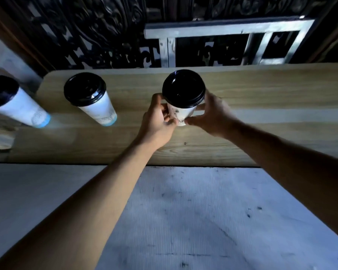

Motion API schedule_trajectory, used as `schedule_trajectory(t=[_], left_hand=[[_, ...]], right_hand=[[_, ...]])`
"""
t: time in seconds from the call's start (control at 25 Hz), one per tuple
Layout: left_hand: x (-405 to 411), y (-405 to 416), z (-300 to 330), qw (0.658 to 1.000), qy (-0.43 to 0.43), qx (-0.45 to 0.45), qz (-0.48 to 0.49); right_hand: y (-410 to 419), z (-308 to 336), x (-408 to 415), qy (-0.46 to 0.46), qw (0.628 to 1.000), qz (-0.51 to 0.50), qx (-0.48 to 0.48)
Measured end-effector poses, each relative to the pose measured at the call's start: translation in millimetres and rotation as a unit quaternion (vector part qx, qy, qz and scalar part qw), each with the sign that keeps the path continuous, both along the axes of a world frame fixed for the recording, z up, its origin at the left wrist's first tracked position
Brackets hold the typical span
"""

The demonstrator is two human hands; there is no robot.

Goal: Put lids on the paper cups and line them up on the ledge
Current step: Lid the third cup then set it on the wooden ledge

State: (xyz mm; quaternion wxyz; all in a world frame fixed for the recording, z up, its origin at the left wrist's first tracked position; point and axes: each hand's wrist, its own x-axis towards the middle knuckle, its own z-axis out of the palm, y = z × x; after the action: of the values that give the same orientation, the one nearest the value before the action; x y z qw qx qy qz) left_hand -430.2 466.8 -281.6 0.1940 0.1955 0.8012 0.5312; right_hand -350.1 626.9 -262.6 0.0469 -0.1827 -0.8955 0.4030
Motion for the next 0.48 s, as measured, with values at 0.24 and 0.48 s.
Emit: schedule_trajectory(t=[0.24,0.48], left_hand=[[-14.1,7.8,-9.8,0.999,-0.028,-0.030,-0.001],[-8.4,2.8,-10.3,0.995,-0.092,-0.028,0.025]], right_hand=[[8.9,-16.4,-6.9,-0.012,1.000,0.003,-0.018],[3.4,-21.1,-1.8,-0.075,0.994,-0.041,-0.067]])
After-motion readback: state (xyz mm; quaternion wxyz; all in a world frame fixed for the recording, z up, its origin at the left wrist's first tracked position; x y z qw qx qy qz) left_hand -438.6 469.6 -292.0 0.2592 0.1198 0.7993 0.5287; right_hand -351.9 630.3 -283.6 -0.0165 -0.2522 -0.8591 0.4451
